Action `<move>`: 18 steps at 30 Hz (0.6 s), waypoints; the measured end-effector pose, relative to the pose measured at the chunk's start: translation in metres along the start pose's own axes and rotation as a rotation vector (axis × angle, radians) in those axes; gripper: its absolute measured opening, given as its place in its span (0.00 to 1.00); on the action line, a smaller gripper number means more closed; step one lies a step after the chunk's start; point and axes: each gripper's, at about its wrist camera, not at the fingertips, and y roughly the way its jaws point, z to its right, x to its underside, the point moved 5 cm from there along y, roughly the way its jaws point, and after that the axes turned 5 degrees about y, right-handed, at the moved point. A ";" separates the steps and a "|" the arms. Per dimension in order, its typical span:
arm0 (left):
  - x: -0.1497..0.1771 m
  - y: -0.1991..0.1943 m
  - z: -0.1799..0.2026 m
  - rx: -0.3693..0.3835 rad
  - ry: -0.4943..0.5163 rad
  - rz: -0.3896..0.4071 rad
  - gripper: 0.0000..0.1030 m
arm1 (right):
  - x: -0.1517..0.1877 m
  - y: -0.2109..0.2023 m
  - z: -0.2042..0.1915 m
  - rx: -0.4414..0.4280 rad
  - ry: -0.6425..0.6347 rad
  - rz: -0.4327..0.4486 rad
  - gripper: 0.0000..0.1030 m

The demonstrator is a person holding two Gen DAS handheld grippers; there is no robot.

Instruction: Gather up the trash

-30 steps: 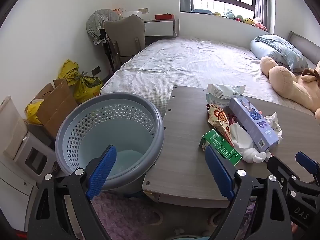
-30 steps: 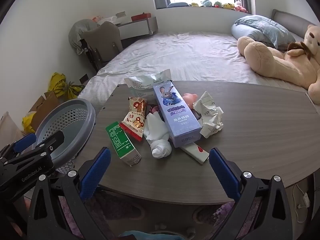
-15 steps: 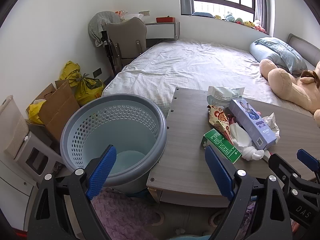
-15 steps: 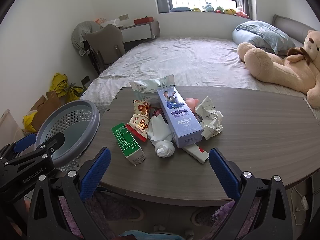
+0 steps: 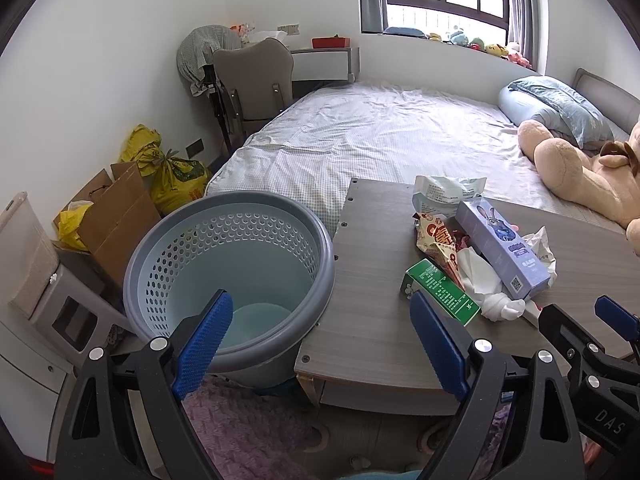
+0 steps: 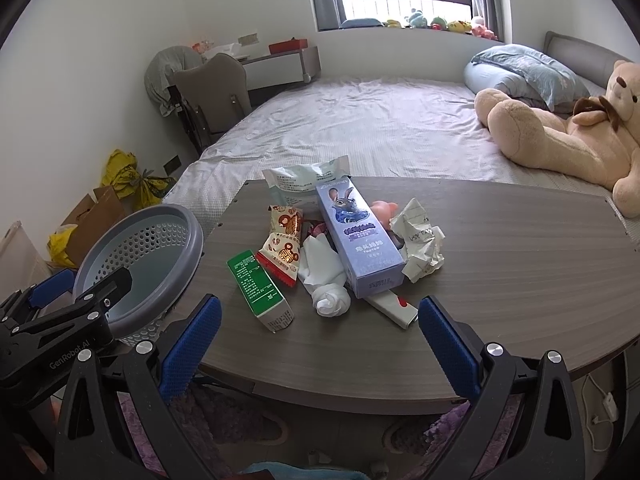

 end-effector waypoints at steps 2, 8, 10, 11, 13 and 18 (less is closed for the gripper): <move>0.000 0.000 0.000 0.000 0.000 0.000 0.84 | 0.000 0.000 0.001 0.000 0.002 0.001 0.94; 0.000 -0.002 0.002 -0.001 0.003 0.004 0.84 | 0.000 -0.002 0.000 0.001 0.000 0.007 0.94; 0.000 -0.002 0.002 -0.001 0.003 0.004 0.84 | 0.000 -0.003 0.000 0.001 0.001 0.009 0.94; 0.000 -0.002 0.002 -0.001 0.003 0.004 0.84 | 0.000 -0.003 0.001 0.001 0.002 0.010 0.94; 0.000 -0.002 0.002 -0.001 0.003 0.004 0.84 | 0.000 -0.003 0.001 0.001 0.004 0.011 0.94; 0.000 -0.002 0.002 -0.001 0.003 0.003 0.84 | 0.000 -0.003 0.002 0.000 0.006 0.009 0.94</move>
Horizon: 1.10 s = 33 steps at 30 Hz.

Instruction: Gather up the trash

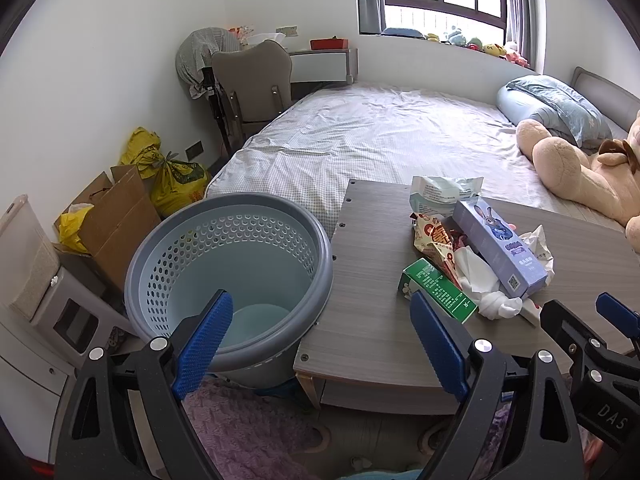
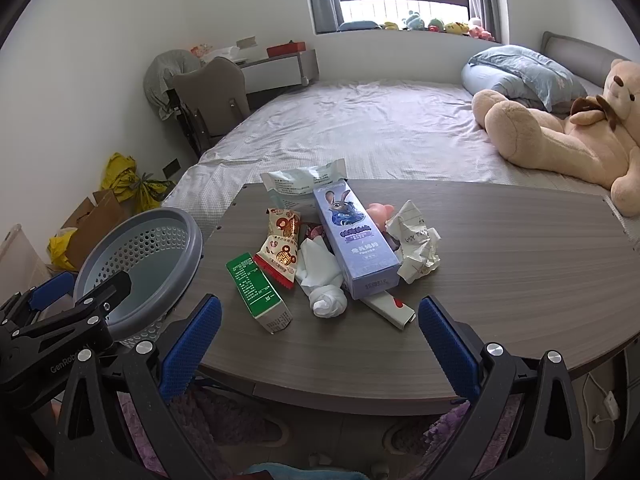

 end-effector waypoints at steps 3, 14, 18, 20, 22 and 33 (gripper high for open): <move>0.000 0.000 0.000 0.000 0.000 0.000 0.84 | 0.000 0.000 0.000 0.001 0.000 0.000 0.94; 0.001 0.000 0.001 0.000 0.000 0.001 0.84 | 0.000 0.000 0.003 -0.003 0.007 -0.006 0.94; 0.001 0.000 0.001 -0.001 0.000 0.001 0.84 | 0.000 0.000 0.004 -0.002 0.007 -0.004 0.94; 0.001 0.000 0.001 -0.001 0.000 0.001 0.84 | 0.000 0.000 0.004 -0.003 0.008 -0.006 0.94; 0.001 0.000 0.001 -0.001 0.000 0.001 0.84 | 0.000 0.000 0.004 -0.002 0.010 -0.005 0.94; 0.003 -0.001 0.002 -0.002 0.005 -0.002 0.84 | -0.001 0.000 0.004 -0.003 0.012 -0.003 0.94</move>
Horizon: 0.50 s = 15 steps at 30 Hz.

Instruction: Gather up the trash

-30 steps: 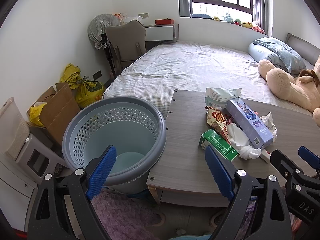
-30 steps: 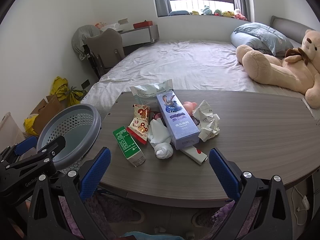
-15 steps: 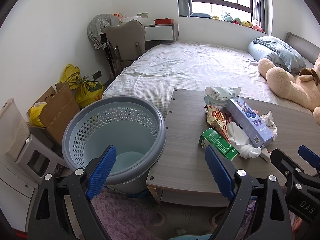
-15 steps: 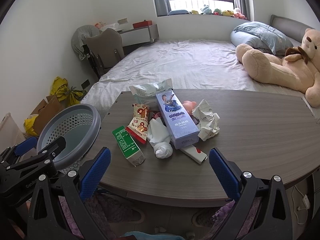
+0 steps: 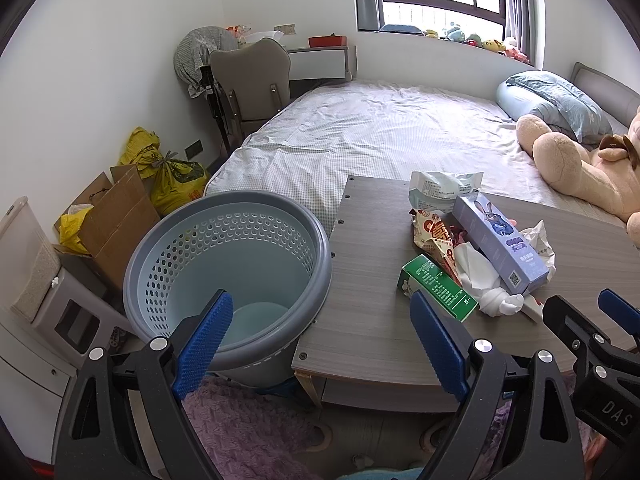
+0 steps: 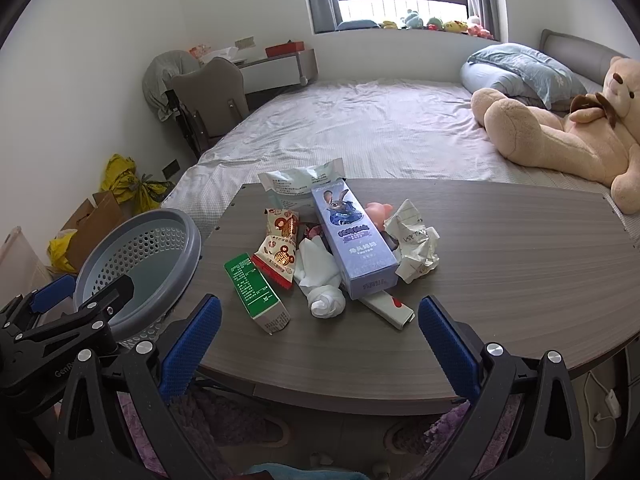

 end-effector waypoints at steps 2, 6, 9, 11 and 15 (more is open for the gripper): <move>0.000 0.000 0.000 0.000 0.000 0.001 0.84 | 0.000 0.000 0.000 0.001 -0.001 0.000 0.94; 0.000 0.000 0.000 0.001 0.001 -0.001 0.84 | 0.000 0.000 0.000 0.000 0.000 0.000 0.94; 0.001 0.000 0.000 0.000 0.002 -0.003 0.84 | 0.000 0.001 0.001 -0.003 0.002 -0.003 0.94; 0.002 0.002 0.001 0.002 0.005 -0.009 0.84 | 0.000 0.002 0.002 -0.011 0.010 -0.009 0.94; 0.003 0.007 0.003 0.008 0.010 -0.025 0.84 | 0.002 0.007 0.008 -0.011 0.017 -0.020 0.94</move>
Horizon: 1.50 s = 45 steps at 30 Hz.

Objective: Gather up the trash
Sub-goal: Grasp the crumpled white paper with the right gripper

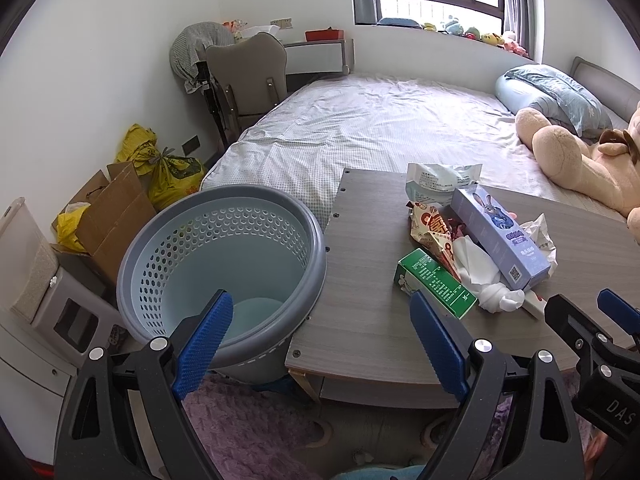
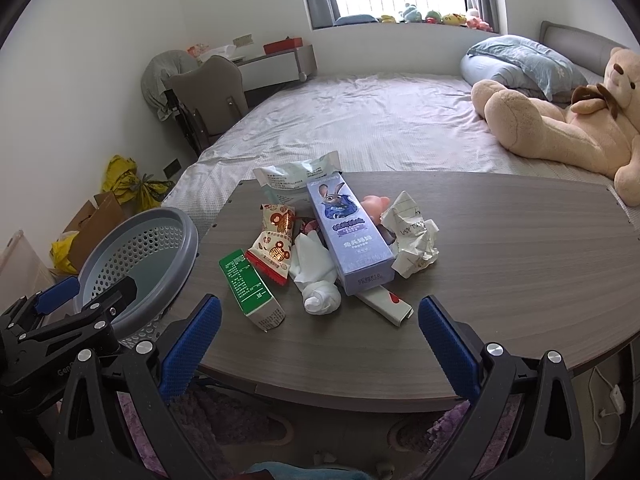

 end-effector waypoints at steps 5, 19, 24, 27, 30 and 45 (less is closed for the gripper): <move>0.002 0.010 0.009 0.002 0.013 -0.024 0.84 | 0.002 0.010 0.021 0.020 0.029 -0.017 0.94; 0.000 0.045 0.039 0.000 0.041 -0.093 0.84 | -0.013 0.046 0.105 0.115 0.116 -0.035 0.94; -0.004 0.053 0.050 0.014 0.044 -0.108 0.84 | -0.032 0.063 0.113 0.103 0.120 -0.045 0.94; -0.004 0.058 0.056 0.018 0.044 -0.115 0.84 | -0.040 0.076 0.113 0.099 0.113 -0.068 0.94; -0.005 0.060 0.059 0.006 0.047 -0.111 0.84 | -0.045 0.090 0.115 0.087 0.111 -0.103 0.94; -0.009 0.055 0.056 -0.017 0.012 -0.081 0.84 | -0.044 0.123 0.104 0.056 0.079 -0.193 0.80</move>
